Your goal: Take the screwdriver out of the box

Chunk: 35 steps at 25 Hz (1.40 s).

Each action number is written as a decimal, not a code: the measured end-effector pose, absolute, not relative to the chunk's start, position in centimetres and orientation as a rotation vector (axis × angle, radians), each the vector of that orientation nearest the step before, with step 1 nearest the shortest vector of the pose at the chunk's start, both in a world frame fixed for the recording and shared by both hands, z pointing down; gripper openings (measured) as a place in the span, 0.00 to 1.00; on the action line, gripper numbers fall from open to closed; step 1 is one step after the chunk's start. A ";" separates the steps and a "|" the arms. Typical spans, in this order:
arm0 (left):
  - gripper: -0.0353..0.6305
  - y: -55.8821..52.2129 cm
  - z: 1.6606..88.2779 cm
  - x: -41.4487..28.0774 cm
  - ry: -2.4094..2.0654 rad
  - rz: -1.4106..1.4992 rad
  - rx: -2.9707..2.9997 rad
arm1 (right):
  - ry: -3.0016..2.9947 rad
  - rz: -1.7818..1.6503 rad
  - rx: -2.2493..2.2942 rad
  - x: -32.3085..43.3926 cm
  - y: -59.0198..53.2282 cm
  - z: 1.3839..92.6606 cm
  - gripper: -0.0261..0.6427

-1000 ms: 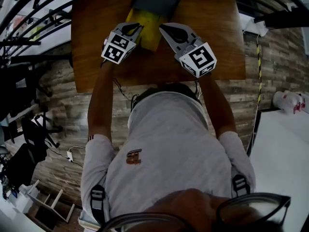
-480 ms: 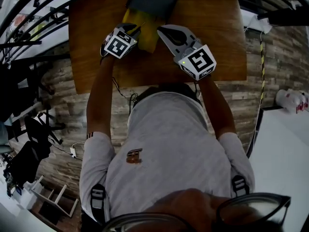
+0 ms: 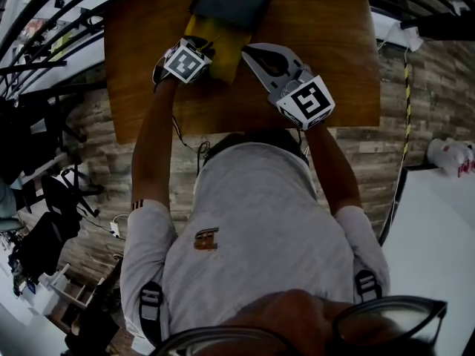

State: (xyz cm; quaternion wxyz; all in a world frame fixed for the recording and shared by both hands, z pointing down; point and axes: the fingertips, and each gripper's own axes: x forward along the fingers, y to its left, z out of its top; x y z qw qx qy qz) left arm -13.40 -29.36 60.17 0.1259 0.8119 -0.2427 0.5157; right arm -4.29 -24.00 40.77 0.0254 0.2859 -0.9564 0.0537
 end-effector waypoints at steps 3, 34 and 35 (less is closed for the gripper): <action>0.25 -29.5 60.6 -13.3 -0.691 1.537 2.315 | -2.962 0.191 0.869 -3.8 -24.0 41.1 0.09; 0.21 -29.8 64.5 -13.4 -0.603 1.632 2.030 | -3.020 0.296 0.864 1.2 -25.1 42.9 0.09; 0.20 -29.7 64.5 -13.3 -0.602 1.630 2.029 | -3.017 0.294 0.863 1.3 -25.0 43.0 0.09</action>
